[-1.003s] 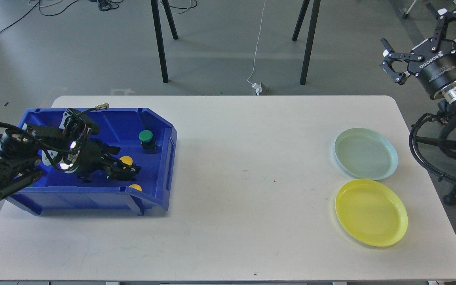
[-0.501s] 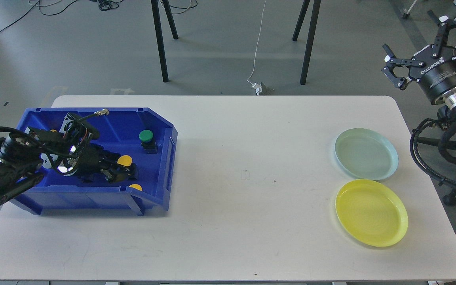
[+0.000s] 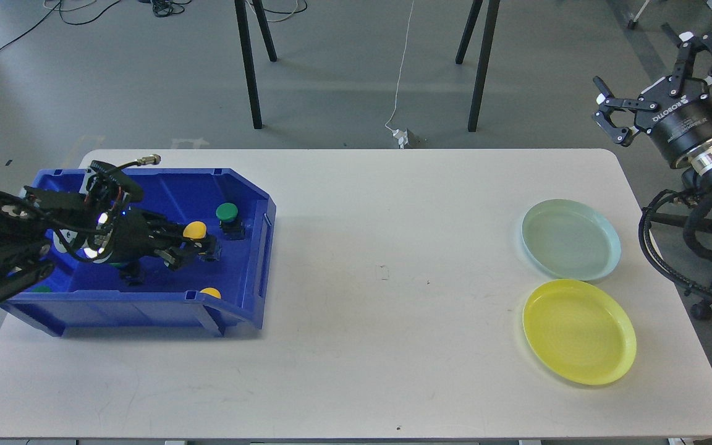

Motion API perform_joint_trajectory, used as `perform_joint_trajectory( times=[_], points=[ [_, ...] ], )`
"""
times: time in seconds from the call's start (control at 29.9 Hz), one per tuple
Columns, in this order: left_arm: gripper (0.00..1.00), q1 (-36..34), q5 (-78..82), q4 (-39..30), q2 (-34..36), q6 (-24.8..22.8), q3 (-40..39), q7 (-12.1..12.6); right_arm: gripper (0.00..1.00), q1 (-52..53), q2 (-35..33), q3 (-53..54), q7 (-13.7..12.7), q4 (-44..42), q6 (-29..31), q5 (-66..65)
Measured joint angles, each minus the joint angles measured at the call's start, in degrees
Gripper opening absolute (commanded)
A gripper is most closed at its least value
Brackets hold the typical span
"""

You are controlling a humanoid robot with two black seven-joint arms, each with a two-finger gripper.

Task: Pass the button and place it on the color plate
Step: 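Lift the button and bring it toward the right gripper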

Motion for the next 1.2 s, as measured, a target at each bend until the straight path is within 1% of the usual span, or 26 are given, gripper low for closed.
perform_joint_trajectory(
  times=[0.1,0.2,0.3,0.37,0.47,0.57,0.67,0.8,0.94,1.1,1.2],
  points=[
    [0.00,0.23,-6.21,-8.83,6.27,-0.89,-5.28,0.01,0.99,-0.55,-0.84,-0.08,0.20,2.32,0.00,-6.44],
    [0.00,0.41,-17.62,-16.23,10.79,-2.76,-9.93,0.01,0.99,-4.29,-2.49,0.38,1.08,8.76,0.00,-14.92],
    [0.00,0.51,-30.23,-22.12,10.92,-3.16,-14.09,0.01,0.99,-8.85,-4.34,1.09,4.29,18.27,-0.60,-23.00],
    [0.00,0.61,-38.07,-24.14,7.02,-2.40,-16.32,0.01,0.99,-10.72,-4.72,0.97,5.66,23.77,-1.95,-26.63],
    [0.00,1.00,-46.09,-23.93,-0.79,-0.89,-17.69,0.00,0.99,-11.23,-4.49,-0.22,6.59,28.19,-3.24,-28.52],
    [0.00,1.95,-50.82,-20.81,-7.31,-0.11,-18.01,0.00,0.99,-8.95,-2.82,-2.74,6.97,28.77,-3.54,-28.66],
    [0.00,3.78,-52.57,-18.00,-11.95,0.00,-18.65,0.00,0.99,-4.88,0.46,-6.93,7.03,27.99,-3.62,-28.66],
    [0.00,5.50,-52.89,-17.15,-13.59,-0.18,-20.78,0.00,0.99,0.28,4.92,-11.62,7.03,25.49,-3.65,-28.54],
    [0.00,5.95,-52.91,-17.00,-13.76,-0.32,-21.19,0.00,0.98,2.42,8.70,-12.79,6.95,23.46,-3.66,-26.96],
    [0.01,5.99,-52.85,-16.99,-13.78,-0.40,-21.24,0.00,0.97,4.81,11.40,-14.67,6.73,20.63,-3.69,-26.14],
    [0.01,5.99,-52.83,-16.95,-13.78,-0.45,-21.24,0.00,0.94,6.45,12.87,-15.77,6.71,19.09,-3.74,-26.05]
  ],
)
